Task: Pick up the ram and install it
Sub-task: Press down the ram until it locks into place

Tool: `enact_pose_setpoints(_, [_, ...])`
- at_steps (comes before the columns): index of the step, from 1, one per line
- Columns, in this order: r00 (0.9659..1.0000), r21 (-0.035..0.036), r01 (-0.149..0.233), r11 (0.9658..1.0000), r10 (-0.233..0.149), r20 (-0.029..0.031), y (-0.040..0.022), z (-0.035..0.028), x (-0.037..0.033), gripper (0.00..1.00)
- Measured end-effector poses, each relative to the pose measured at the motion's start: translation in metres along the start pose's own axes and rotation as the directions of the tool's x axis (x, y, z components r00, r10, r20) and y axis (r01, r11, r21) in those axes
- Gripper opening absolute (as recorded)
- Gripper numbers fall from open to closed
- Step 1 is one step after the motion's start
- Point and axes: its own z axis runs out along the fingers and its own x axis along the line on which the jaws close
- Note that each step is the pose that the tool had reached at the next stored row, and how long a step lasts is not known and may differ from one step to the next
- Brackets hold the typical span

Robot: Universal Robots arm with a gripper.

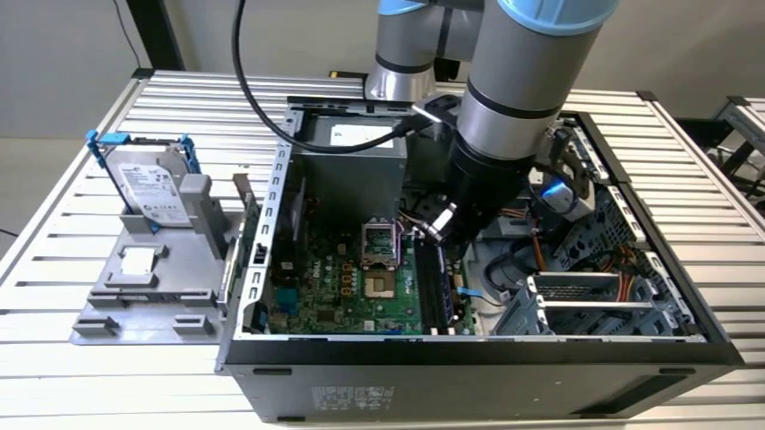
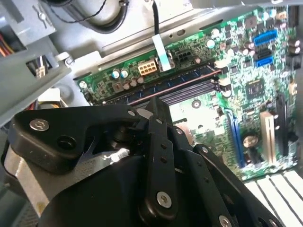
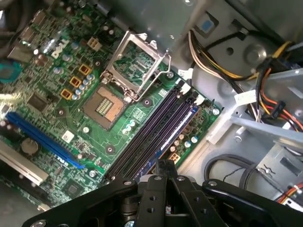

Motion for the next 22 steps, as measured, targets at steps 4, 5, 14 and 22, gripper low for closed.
enact_pose_setpoints(4, [0.9973, -0.0008, 0.074, 0.9973, -0.073, 0.0005, 0.0000, 0.0000, 0.0000, 0.00])
enact_pose_setpoints(5, [0.9958, -0.0012, 0.092, 0.9958, -0.092, 0.0005, 0.0000, 0.0000, 0.0000, 0.00])
enact_pose_setpoints(14, [0.9710, -0.0061, 0.239, 0.9710, -0.239, 0.0025, -0.0001, 0.0000, -0.0001, 0.00])
enact_pose_setpoints(22, [0.9327, -0.0092, 0.361, 0.9326, -0.361, 0.0044, -0.0001, 0.0001, -0.0002, 0.00])
